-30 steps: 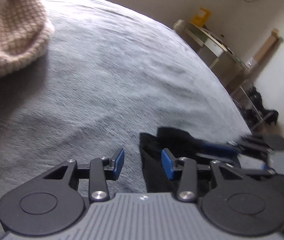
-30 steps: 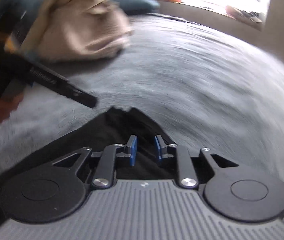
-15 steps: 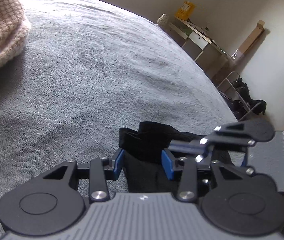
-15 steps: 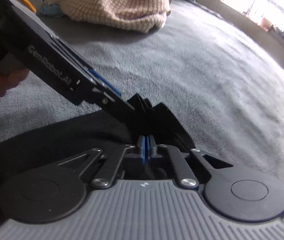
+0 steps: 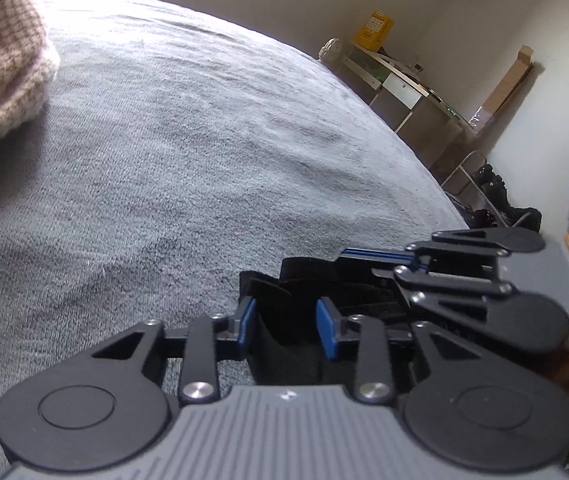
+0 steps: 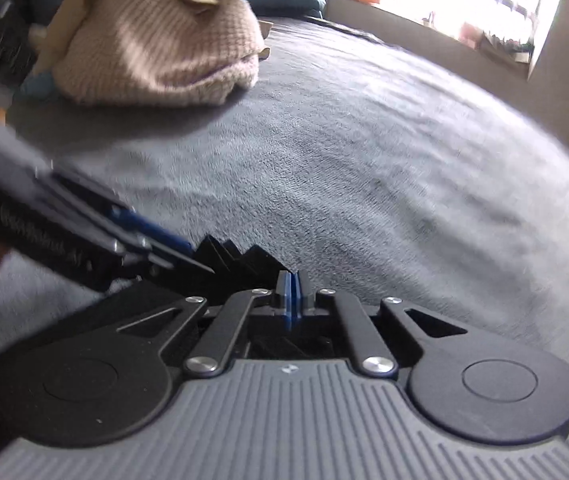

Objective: Fold clothes

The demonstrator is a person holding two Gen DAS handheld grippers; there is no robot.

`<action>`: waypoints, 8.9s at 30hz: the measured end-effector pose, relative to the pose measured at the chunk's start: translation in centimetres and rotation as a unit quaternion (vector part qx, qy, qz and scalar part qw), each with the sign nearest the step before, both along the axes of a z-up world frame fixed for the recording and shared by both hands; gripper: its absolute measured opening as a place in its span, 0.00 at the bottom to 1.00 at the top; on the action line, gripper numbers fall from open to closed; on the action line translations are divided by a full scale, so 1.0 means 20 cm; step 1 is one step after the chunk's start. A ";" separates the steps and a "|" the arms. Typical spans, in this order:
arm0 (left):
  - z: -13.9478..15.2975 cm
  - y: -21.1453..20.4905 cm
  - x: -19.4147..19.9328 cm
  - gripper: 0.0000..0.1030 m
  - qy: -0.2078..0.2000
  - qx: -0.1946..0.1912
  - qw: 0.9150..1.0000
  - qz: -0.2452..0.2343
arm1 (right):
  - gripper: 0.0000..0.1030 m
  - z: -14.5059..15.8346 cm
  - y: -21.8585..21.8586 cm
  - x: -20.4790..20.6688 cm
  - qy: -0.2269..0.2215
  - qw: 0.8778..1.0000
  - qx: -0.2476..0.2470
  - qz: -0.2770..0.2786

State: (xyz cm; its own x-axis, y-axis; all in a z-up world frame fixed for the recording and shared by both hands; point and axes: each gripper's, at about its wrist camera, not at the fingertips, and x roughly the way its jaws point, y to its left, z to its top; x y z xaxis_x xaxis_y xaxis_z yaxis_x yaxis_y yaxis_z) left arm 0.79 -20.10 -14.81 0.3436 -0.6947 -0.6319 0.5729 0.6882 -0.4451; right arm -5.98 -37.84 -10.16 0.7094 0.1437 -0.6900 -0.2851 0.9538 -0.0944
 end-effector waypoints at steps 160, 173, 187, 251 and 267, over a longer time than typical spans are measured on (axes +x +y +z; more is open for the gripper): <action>0.21 -0.12 -0.81 0.48 0.022 0.342 0.937 -0.072 | 0.20 0.09 -0.11 -1.20 0.131 0.985 0.062 -0.097; 0.17 -0.12 -0.83 0.53 0.037 0.366 0.927 -0.074 | 0.18 -0.06 -0.13 -1.14 0.178 0.973 0.066 -0.135; 0.18 -0.14 -0.85 0.59 0.035 0.375 0.924 -0.069 | 0.20 -0.06 -0.11 -1.15 0.173 0.973 0.067 -0.140; 0.28 0.82 -1.37 0.47 0.193 0.251 0.944 -0.088 | 0.28 0.18 0.20 -1.77 0.282 0.905 0.169 -0.271; 0.27 -0.07 -1.22 0.43 0.114 0.097 0.979 -0.136 | 0.02 0.06 0.10 -1.48 0.148 0.925 0.167 -0.308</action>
State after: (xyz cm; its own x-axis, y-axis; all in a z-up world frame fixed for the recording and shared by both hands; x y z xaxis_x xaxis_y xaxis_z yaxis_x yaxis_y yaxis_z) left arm -23.53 -21.59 -9.35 -0.0028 -0.6008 -0.7994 0.6470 0.6084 -0.4596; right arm -35.61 -35.75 -9.04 0.5152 0.0155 -0.8570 0.3562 0.9055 0.2305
